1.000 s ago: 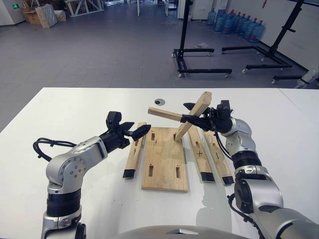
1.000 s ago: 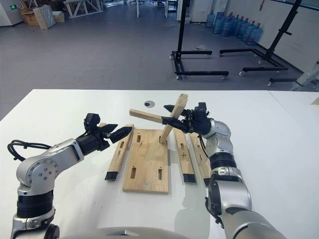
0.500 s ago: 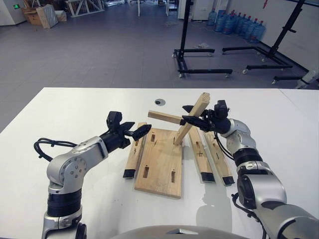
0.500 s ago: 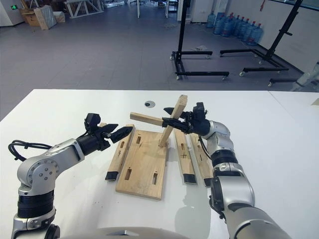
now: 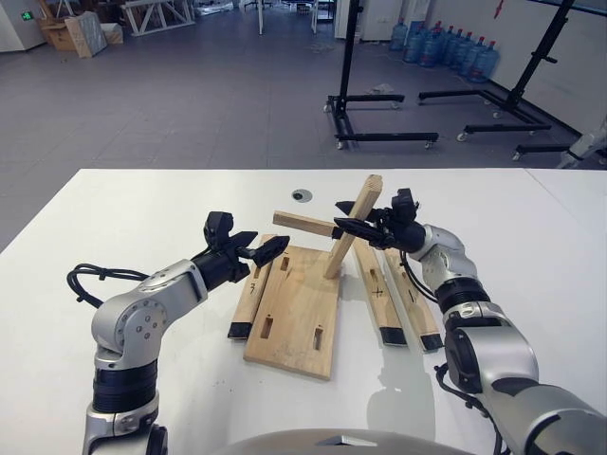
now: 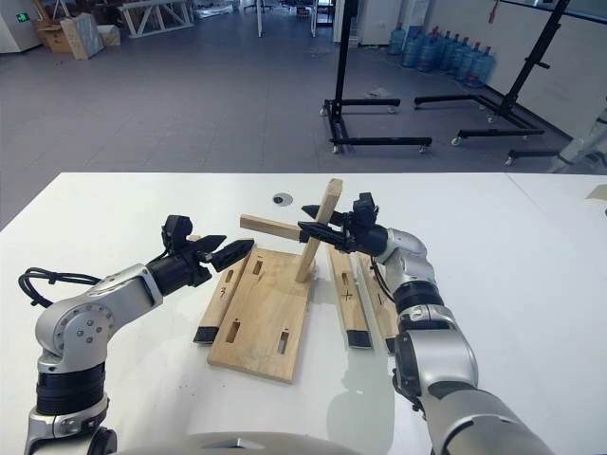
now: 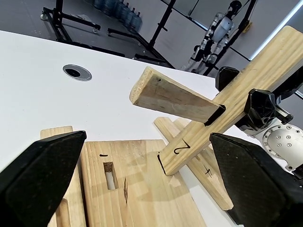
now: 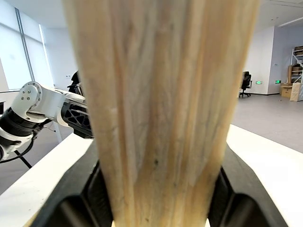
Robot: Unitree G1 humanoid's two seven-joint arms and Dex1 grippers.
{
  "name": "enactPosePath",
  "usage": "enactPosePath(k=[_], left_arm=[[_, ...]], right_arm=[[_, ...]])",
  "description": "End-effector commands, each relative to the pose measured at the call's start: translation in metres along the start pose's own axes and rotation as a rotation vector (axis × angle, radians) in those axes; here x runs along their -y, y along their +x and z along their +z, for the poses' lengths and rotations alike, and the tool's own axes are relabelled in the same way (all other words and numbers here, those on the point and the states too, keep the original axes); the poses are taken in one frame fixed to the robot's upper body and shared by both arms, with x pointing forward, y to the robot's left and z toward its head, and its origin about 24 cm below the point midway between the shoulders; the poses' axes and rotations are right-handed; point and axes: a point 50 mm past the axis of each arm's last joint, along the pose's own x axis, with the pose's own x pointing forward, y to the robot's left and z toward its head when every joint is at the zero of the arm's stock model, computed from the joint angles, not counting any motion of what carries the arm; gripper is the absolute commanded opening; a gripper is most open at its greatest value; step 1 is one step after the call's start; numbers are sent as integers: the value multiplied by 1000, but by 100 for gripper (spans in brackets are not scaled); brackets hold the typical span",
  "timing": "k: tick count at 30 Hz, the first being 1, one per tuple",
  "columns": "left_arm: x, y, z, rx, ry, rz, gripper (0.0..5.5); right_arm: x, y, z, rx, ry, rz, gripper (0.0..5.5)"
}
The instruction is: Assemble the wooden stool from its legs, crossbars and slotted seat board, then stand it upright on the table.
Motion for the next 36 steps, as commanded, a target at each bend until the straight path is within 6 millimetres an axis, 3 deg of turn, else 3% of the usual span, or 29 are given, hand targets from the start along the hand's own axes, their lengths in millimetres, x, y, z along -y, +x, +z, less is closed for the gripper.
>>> enactPosePath(k=[1, 5, 6, 13, 18, 21, 23, 26, 29, 31, 32, 34, 36], left_arm=[[-1, 0, 0, 3, 10, 10, 479], [-1, 1, 0, 0, 12, 6, 479], [-1, 1, 0, -1, 12, 4, 479], [-2, 1, -1, 5, 8, 13, 479], [-2, 1, 0, 15, 11, 15, 479], [-8, 0, 5, 38, 20, 38, 479], [-14, -2, 18, 73, 50, 44, 479], [-16, -10, 51, 159, 120, 5, 479], [-8, -29, 105, 349, 143, -74, 479], [-9, -48, 128, 494, 83, -67, 479], [-16, -59, 135, 577, 9, -29, 479], [-35, -77, 134, 681, -118, 73, 479], [-48, -78, 122, 655, -142, 176, 479]], right_arm=[[-12, -13, -41, -173, 89, -48, 209], [-10, -16, -36, -124, 98, -76, 209], [-9, -17, -34, -104, 102, -79, 247], [0, -12, -15, -29, 87, -85, 363], [-4, -27, -6, -157, 89, 3, 461], [-8, -52, 4, -246, 69, -2, 526], [-15, -82, 14, -303, 57, -51, 530], [-31, -123, 41, -329, 11, -182, 530], [-57, -152, 72, -261, -88, -575, 530], [-82, -144, 72, -240, -171, -806, 530], [-96, -130, 61, -223, -127, -893, 530], [-116, -101, 33, -245, -56, -1003, 530], [-134, -84, -1, -309, 12, -1146, 530]])
